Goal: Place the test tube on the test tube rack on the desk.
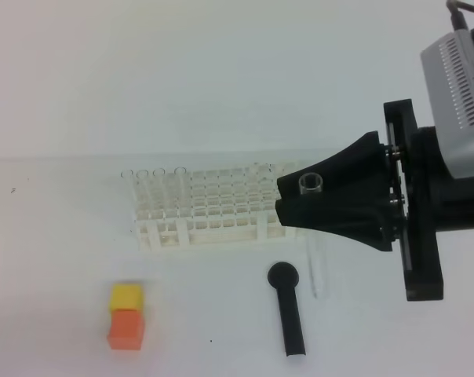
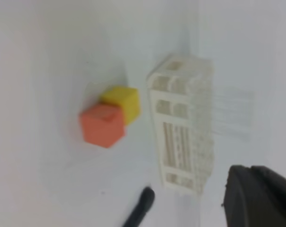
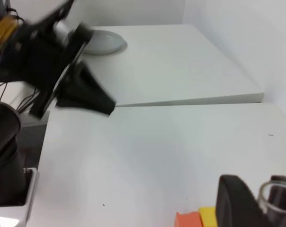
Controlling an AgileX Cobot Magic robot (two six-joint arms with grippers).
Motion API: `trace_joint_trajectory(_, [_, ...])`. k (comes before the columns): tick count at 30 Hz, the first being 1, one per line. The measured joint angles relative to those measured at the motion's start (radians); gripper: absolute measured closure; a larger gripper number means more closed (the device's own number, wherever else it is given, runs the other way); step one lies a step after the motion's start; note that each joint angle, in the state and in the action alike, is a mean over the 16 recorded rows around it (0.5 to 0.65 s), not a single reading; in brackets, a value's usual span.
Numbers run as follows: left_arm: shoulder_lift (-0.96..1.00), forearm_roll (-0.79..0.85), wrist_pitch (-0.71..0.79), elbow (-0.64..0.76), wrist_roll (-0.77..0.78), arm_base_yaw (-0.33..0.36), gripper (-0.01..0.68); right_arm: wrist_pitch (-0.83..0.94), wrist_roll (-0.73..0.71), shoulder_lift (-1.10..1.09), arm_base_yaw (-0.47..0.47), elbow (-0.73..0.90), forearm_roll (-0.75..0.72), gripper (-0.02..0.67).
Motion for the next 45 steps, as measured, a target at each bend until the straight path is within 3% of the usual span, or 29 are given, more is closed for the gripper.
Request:
trace_joint_trajectory(9, [-0.215, -0.121, 0.049, 0.222, 0.003, 0.161, 0.674, 0.019, 0.012, 0.000, 0.000, 0.001, 0.001, 0.529])
trace_joint_trajectory(17, [-0.281, -0.154, 0.101, 0.289, 0.012, 0.284, 0.674, 0.029, 0.013, 0.000, 0.000, 0.001, 0.001, 0.529])
trace_joint_trajectory(31, [-0.292, -0.088, 0.059, 0.291, 0.087, 0.374, 0.674, -0.009, 0.015, 0.028, 0.000, 0.001, -0.034, 0.529])
trace_joint_trajectory(36, [-0.306, -0.062, -0.032, 0.292, 0.383, 0.392, 0.674, -0.049, 0.033, 0.045, 0.000, 0.001, -0.095, 0.529])
trace_joint_trajectory(45, [-0.336, -0.172, -0.243, 0.341, 1.308, 0.438, 0.674, -0.348, 0.272, 0.067, 0.025, 0.024, -0.338, 0.529])
